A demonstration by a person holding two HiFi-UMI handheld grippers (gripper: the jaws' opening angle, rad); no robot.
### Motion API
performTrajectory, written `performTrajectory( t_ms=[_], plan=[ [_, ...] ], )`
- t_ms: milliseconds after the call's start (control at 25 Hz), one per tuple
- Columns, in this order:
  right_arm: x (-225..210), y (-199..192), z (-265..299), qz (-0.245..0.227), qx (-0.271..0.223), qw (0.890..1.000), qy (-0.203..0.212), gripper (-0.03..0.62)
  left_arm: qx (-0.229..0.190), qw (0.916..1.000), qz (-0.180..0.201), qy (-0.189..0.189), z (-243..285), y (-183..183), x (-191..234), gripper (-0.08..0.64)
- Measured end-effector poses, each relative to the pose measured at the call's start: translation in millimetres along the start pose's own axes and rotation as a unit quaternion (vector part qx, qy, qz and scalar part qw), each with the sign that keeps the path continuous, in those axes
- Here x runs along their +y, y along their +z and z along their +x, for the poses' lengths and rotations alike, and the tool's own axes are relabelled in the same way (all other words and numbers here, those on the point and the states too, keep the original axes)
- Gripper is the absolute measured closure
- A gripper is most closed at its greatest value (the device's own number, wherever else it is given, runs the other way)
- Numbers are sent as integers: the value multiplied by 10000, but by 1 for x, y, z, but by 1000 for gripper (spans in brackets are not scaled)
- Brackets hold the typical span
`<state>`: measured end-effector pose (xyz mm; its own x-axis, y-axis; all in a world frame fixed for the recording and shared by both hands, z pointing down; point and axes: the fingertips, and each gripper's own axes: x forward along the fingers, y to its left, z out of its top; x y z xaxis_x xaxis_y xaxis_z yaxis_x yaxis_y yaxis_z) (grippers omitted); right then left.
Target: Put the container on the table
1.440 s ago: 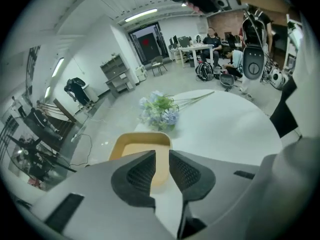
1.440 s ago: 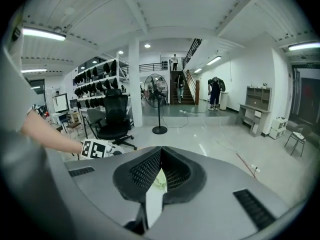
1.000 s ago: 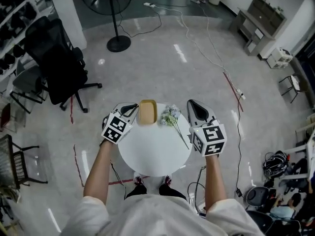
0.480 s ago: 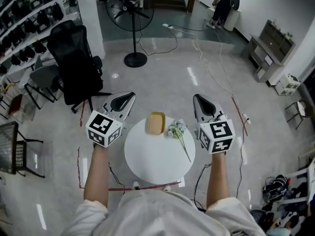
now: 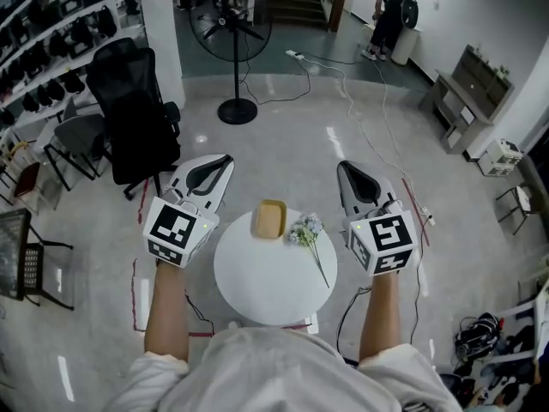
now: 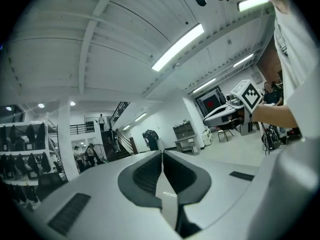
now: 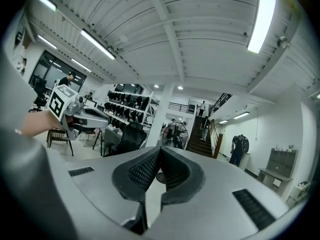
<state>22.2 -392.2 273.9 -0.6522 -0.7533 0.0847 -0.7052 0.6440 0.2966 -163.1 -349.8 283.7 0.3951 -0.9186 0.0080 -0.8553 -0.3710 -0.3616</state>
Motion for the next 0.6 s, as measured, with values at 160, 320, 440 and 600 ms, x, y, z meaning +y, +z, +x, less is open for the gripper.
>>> performTrajectory(
  t_ms=[160, 320, 440, 600],
  plan=[
    [1, -1, 2, -32, 42, 10000, -6, 580, -27, 10000, 90, -10, -1, 4, -1, 532],
    [3, -2, 2, -23, 61, 10000, -8, 580, 2, 10000, 91, -11, -2, 0, 0, 532],
    [1, -3, 2, -9, 49, 10000, -12, 580, -30, 10000, 61, 13, -1, -1, 2, 532],
    [0, -6, 2, -28, 75, 10000, -12, 580, -9, 9999, 117, -12, 1, -4, -1, 532]
  ],
)
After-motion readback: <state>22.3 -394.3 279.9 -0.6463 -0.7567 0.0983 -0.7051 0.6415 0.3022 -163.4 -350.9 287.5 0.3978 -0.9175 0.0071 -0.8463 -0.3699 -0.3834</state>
